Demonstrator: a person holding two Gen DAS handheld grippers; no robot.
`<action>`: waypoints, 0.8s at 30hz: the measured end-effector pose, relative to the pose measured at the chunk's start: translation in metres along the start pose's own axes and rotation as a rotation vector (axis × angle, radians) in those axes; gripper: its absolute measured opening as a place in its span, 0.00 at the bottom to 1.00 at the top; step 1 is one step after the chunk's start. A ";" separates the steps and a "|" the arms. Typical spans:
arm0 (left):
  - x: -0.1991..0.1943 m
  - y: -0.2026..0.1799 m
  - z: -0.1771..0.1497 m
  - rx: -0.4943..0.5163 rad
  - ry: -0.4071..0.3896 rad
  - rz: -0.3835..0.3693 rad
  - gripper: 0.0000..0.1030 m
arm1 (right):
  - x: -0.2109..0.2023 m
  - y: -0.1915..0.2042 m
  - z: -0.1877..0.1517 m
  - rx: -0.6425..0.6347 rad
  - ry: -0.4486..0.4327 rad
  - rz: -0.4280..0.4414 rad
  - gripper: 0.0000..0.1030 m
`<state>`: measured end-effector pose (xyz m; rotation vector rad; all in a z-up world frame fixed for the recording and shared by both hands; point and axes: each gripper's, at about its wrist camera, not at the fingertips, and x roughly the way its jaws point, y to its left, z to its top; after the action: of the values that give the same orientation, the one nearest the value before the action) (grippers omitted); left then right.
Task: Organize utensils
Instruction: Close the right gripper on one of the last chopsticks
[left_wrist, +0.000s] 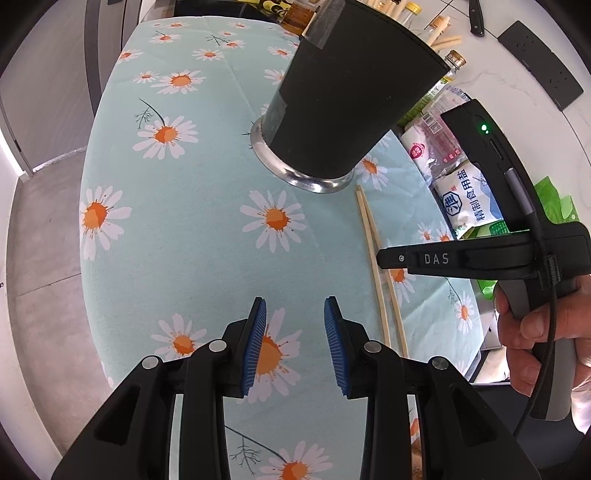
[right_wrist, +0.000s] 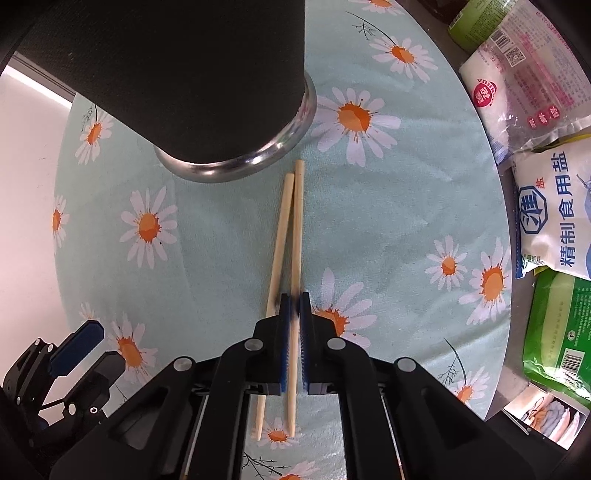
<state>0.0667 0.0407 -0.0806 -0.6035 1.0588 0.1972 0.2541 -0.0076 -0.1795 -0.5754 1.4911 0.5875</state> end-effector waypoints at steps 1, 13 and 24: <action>0.001 -0.002 0.001 0.002 0.002 0.004 0.31 | 0.000 -0.001 0.000 0.003 0.007 0.011 0.05; 0.016 -0.055 0.018 0.041 0.036 0.098 0.31 | -0.038 -0.036 -0.014 -0.036 -0.014 0.168 0.05; 0.056 -0.093 0.030 0.078 0.115 0.211 0.31 | -0.068 -0.093 -0.027 -0.156 -0.130 0.205 0.05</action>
<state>0.1574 -0.0269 -0.0844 -0.4364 1.2370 0.3065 0.2968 -0.0948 -0.1126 -0.4964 1.3981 0.8905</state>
